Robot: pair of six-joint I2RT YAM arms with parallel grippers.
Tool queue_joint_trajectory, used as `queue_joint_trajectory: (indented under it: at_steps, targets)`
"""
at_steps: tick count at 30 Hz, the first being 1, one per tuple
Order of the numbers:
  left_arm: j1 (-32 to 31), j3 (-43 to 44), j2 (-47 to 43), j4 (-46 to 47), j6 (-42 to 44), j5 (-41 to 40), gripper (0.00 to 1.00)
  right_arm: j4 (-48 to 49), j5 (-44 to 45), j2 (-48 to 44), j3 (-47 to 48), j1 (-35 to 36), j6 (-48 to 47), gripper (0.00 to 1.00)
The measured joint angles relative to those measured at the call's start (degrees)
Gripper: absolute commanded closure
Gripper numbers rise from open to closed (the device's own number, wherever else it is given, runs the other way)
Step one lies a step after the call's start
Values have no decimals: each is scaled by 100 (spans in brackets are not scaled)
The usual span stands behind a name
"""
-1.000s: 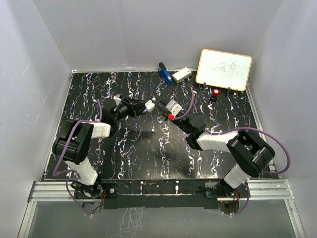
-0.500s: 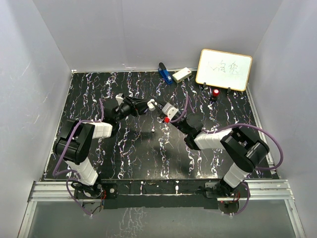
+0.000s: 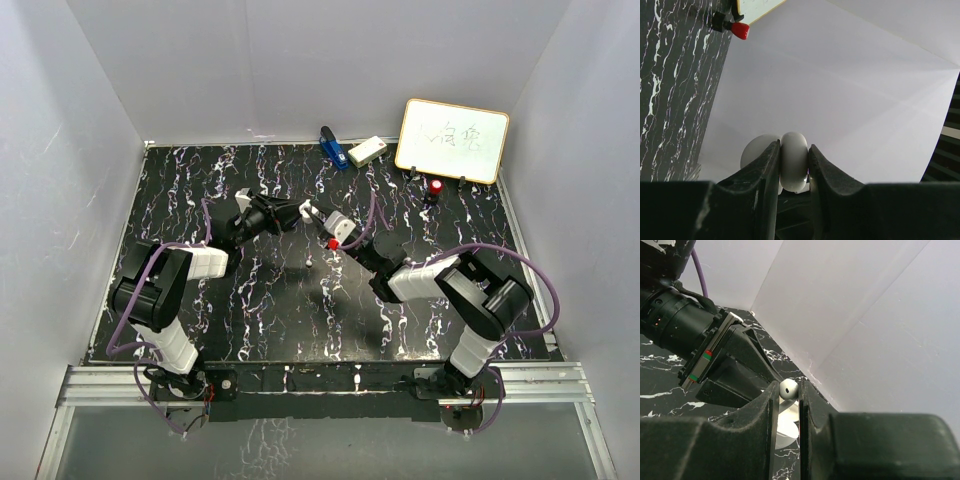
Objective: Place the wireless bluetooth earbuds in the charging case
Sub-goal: Place the earbud in the charging case.
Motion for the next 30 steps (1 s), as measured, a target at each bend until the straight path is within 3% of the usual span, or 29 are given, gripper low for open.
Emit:
queue_joint_trajectory:
  at_steps: [30]
  targets:
    - [-42, -2, 0, 9, -11, -13, 100, 160, 94, 216, -39, -24, -33, 100]
